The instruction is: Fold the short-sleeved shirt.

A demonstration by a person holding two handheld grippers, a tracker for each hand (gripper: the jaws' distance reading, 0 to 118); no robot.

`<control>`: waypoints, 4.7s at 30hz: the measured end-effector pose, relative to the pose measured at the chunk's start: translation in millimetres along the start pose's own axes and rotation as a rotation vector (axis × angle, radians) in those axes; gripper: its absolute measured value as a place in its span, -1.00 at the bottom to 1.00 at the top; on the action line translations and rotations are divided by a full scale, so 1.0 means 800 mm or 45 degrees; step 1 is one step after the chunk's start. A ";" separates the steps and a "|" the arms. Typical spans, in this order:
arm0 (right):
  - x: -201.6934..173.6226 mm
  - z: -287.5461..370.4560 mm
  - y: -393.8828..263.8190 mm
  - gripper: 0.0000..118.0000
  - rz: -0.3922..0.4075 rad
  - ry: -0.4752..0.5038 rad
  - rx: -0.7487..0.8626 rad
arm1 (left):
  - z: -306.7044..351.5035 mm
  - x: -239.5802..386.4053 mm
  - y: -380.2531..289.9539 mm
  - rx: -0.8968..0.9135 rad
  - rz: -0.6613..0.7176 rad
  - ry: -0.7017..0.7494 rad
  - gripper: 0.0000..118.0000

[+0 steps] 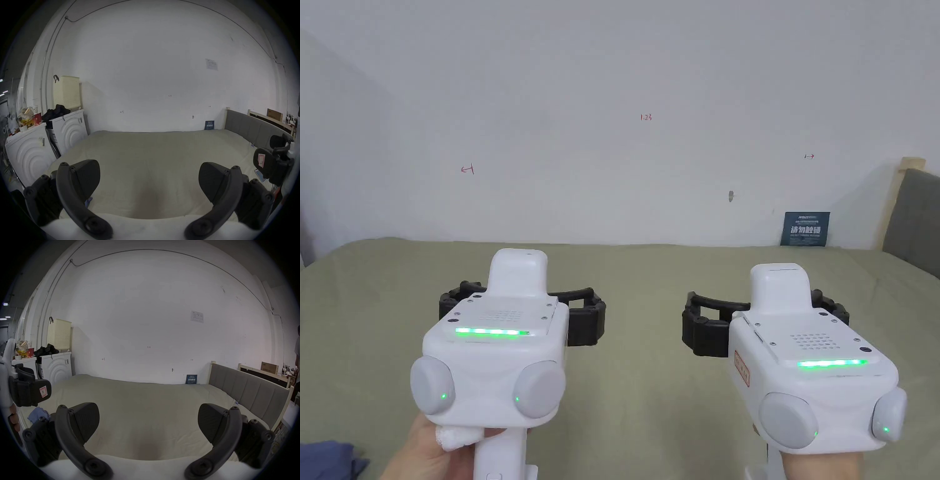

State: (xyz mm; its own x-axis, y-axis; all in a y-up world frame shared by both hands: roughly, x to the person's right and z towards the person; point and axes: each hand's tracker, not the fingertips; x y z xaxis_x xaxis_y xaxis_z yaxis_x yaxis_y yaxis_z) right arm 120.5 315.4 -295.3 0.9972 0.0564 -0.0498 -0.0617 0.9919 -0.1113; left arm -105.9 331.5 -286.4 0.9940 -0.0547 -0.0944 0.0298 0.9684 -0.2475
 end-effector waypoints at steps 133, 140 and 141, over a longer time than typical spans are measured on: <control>-0.001 -0.001 0.006 1.00 -0.037 0.089 -0.041 | 0.012 -0.006 0.010 -0.044 0.034 -0.073 1.00; -0.003 -0.001 0.006 1.00 -0.029 0.084 -0.042 | 0.022 -0.004 0.011 -0.024 0.036 -0.109 1.00; -0.003 -0.001 0.006 1.00 -0.031 0.083 -0.042 | 0.021 -0.004 0.013 -0.031 0.022 -0.109 1.00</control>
State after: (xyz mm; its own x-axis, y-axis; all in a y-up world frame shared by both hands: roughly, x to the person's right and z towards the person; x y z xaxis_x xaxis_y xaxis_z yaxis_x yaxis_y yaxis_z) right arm 117.5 319.8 -296.2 0.9936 0.0238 -0.1108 -0.0400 0.9885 -0.1459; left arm -107.0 346.0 -272.4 0.9997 -0.0159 -0.0167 0.0108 0.9627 -0.2703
